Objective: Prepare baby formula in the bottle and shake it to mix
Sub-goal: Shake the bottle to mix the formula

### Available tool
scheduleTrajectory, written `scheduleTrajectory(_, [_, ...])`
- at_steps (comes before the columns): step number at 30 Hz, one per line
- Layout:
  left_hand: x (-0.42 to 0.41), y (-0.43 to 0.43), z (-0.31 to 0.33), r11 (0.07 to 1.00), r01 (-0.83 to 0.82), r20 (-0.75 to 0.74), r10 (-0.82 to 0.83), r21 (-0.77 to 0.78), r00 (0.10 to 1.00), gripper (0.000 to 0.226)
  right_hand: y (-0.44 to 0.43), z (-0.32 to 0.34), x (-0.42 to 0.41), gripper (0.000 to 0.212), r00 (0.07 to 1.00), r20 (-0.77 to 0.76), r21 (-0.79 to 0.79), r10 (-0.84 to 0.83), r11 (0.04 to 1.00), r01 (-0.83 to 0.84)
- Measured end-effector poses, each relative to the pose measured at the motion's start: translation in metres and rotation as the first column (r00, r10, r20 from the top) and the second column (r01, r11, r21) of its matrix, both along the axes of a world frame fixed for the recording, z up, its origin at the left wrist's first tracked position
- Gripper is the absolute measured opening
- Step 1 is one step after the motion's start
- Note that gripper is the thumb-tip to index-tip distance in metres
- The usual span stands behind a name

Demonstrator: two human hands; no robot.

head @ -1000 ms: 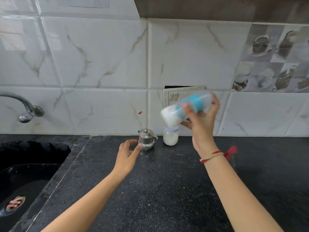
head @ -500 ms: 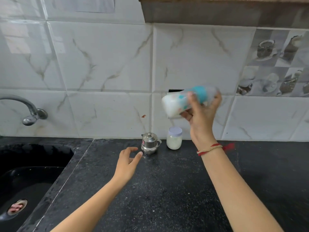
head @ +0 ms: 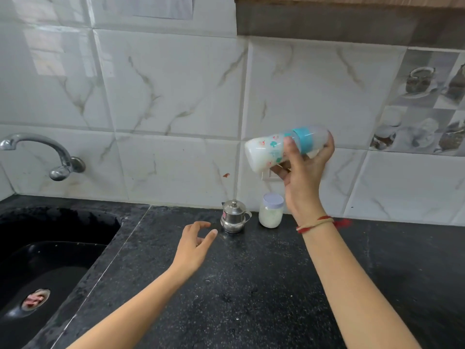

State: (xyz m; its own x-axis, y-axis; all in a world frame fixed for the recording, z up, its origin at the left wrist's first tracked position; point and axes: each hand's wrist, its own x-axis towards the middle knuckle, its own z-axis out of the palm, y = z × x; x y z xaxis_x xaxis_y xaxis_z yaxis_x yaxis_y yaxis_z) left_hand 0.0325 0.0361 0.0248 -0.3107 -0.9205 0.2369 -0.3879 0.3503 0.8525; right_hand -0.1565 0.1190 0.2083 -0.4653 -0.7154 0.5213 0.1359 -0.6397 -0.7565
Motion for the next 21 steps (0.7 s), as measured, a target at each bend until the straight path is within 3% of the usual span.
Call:
scheduleTrajectory(3, [0.002, 0.000, -0.004, 1.000, 0.025, 0.010, -0.025, -0.002, 1.000, 0.030, 0.000, -0.001, 0.008, 0.076, 0.951, -0.287, 0.141, 0.117, 0.987, -0.079])
scheduleTrajectory(4, [0.003, 0.000, -0.004, 1.000, 0.021, 0.001, -0.020, -0.005, 1.000, 0.029, 0.000, -0.002, 0.009, 0.075, 0.939, -0.319, 0.135, 0.127, 0.987, -0.088])
scheduleTrajectory(7, [0.004, 0.001, -0.005, 1.000, 0.003, -0.004, -0.003, 0.017, 1.000, 0.028, 0.000, 0.004, 0.007, 0.069, 0.999, -0.049, -0.007, 0.019, 1.000, -0.019])
scheduleTrajectory(8, [0.004, 0.003, -0.006, 1.000, 0.009, 0.002, -0.009, 0.027, 1.000, 0.029, 0.001, 0.004, 0.008, 0.069, 0.998, -0.055, 0.015, 0.014, 1.000, -0.014])
scheduleTrajectory(11, [0.003, 0.007, -0.010, 0.999, 0.028, 0.002, -0.028, 0.026, 1.000, 0.031, 0.003, -0.007, 0.014, 0.074, 0.921, -0.354, 0.219, 0.159, 0.972, -0.084])
scheduleTrajectory(12, [0.003, 0.006, -0.010, 1.000, 0.022, -0.006, -0.022, 0.020, 1.000, 0.031, 0.003, -0.008, 0.015, 0.072, 0.936, -0.324, 0.194, 0.139, 0.978, -0.078])
scheduleTrajectory(15, [0.000, 0.008, -0.009, 0.999, 0.029, 0.003, -0.029, 0.038, 1.000, 0.032, 0.004, -0.004, 0.009, 0.062, 1.000, -0.005, 0.051, -0.003, 0.999, 0.004])
scheduleTrajectory(18, [-0.006, 0.008, -0.010, 0.998, 0.059, 0.018, -0.059, 0.037, 0.998, 0.033, 0.010, -0.010, 0.009, 0.067, 0.972, -0.231, 0.153, 0.048, 0.988, -0.012])
scheduleTrajectory(19, [-0.008, 0.006, -0.009, 0.998, 0.053, 0.010, -0.053, 0.035, 0.999, 0.033, 0.011, -0.011, 0.006, 0.068, 0.975, -0.217, 0.131, 0.036, 0.991, -0.007])
scheduleTrajectory(21, [-0.014, 0.005, -0.007, 0.998, 0.041, 0.001, -0.041, 0.049, 0.999, 0.031, 0.014, -0.006, -0.004, 0.064, 0.999, 0.012, 0.011, -0.052, 0.999, 0.051])
